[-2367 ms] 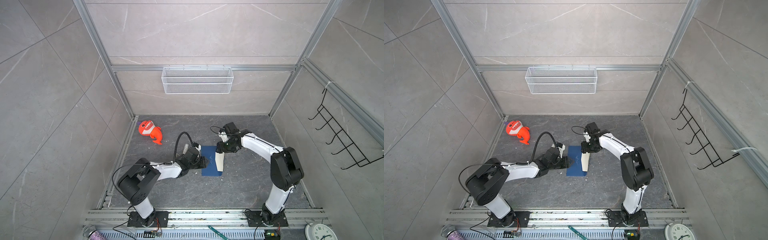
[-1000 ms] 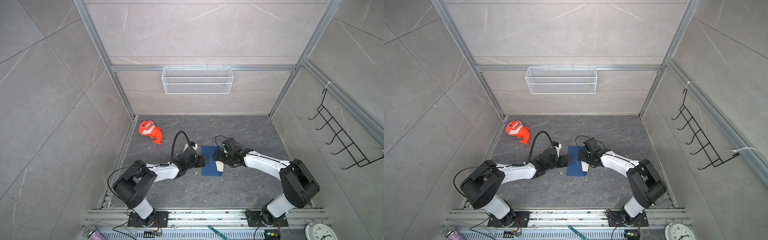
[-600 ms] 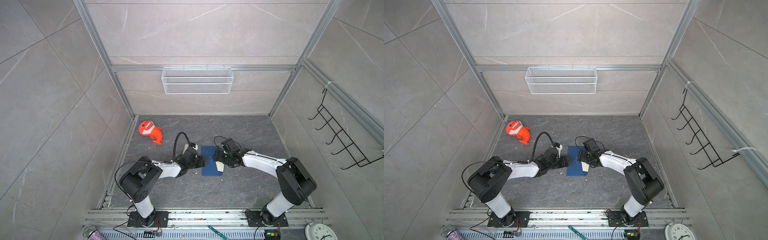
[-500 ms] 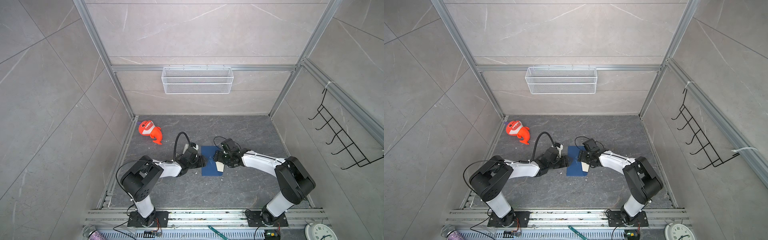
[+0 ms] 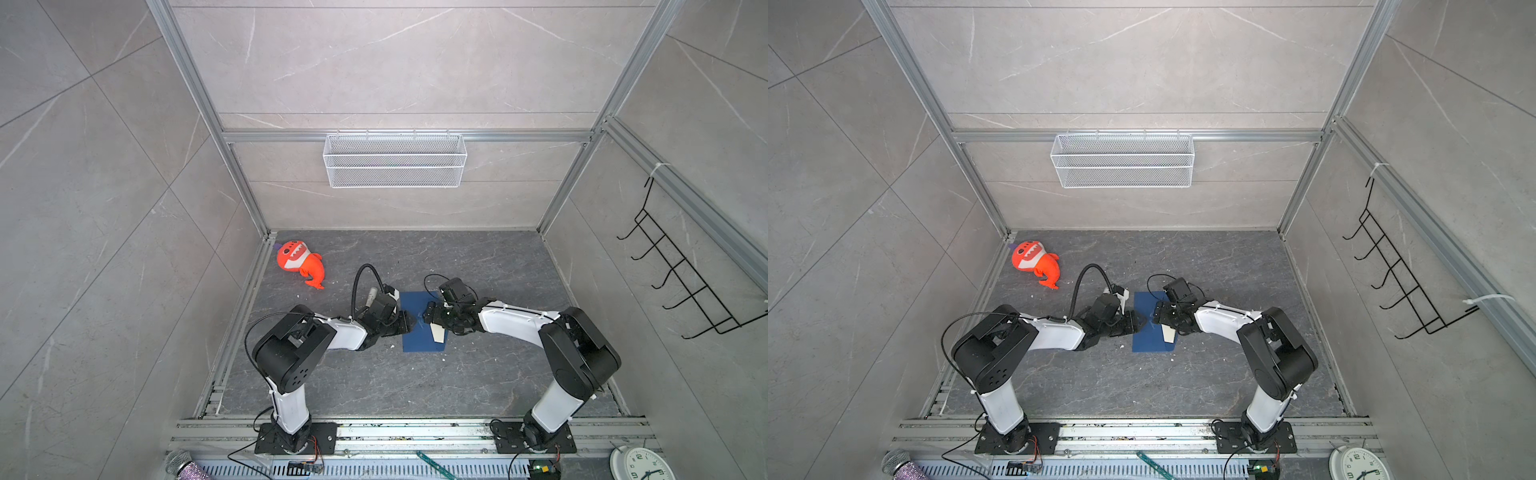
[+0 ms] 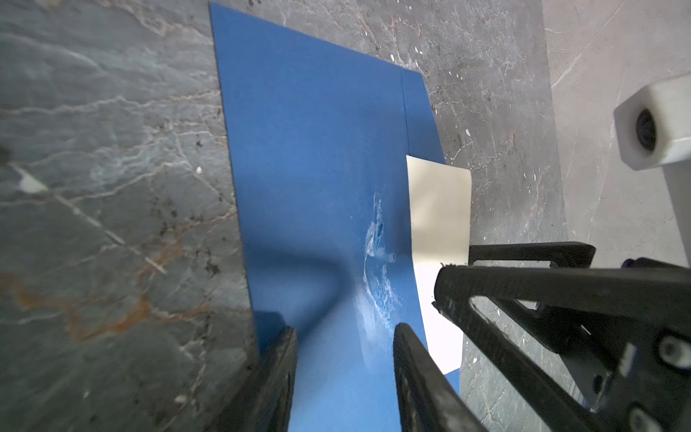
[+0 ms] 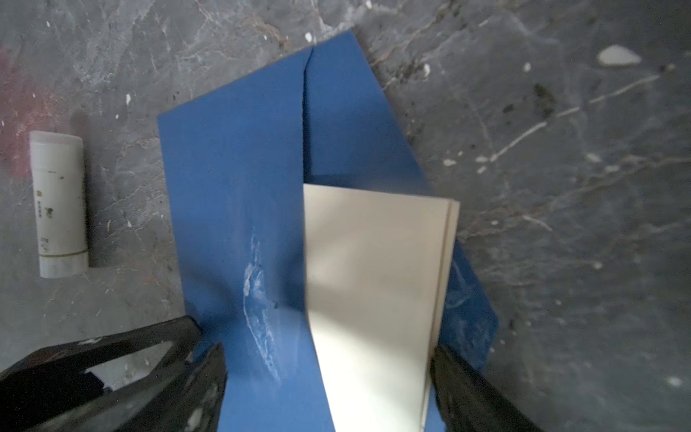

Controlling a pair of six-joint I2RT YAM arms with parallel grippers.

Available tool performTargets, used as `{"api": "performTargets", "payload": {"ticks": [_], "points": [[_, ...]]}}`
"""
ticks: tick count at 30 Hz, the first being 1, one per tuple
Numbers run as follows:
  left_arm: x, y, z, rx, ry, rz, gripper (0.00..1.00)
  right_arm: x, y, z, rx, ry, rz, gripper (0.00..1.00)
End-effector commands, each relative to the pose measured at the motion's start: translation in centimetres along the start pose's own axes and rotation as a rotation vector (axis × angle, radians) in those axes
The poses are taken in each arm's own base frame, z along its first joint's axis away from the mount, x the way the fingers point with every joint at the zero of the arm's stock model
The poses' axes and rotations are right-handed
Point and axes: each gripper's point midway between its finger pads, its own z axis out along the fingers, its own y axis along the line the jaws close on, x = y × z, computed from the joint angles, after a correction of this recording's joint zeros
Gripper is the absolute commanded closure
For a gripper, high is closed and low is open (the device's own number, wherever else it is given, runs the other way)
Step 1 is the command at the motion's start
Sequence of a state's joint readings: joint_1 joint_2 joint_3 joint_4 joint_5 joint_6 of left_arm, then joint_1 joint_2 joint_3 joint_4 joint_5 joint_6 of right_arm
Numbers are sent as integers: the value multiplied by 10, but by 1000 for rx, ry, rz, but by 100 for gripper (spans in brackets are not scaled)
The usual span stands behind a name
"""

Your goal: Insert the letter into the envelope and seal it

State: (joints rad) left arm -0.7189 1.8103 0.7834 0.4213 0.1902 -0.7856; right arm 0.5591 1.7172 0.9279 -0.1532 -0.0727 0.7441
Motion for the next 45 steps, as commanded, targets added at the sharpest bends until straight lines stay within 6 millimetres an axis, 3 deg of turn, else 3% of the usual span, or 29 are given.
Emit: {"api": "performTargets", "payload": {"ticks": [1, 22, 27, 32, 35, 39, 45], "points": [[-8, -7, 4, 31, -11, 4, 55, 3, 7, 9, -32, 21, -15, 13], [0, 1, 13, 47, 14, -36, 55, 20, 25, 28, -123, 77, 77, 12], [-16, -12, -4, 69, -32, -21, 52, 1, 26, 6, -114, 9, 61, 12], [-42, -27, -40, 69, -104, 14, 44, -26, 23, -34, -112, -80, 47, 13], [-49, -30, -60, 40, -127, 30, 40, -29, 27, -48, -131, -91, 40, 13], [-45, -25, -71, 11, -127, 25, 38, -18, 28, -47, -154, -48, 67, 13], [-28, -10, -59, -7, -78, -22, 39, -2, 22, -32, -150, 0, 89, 12]]}}
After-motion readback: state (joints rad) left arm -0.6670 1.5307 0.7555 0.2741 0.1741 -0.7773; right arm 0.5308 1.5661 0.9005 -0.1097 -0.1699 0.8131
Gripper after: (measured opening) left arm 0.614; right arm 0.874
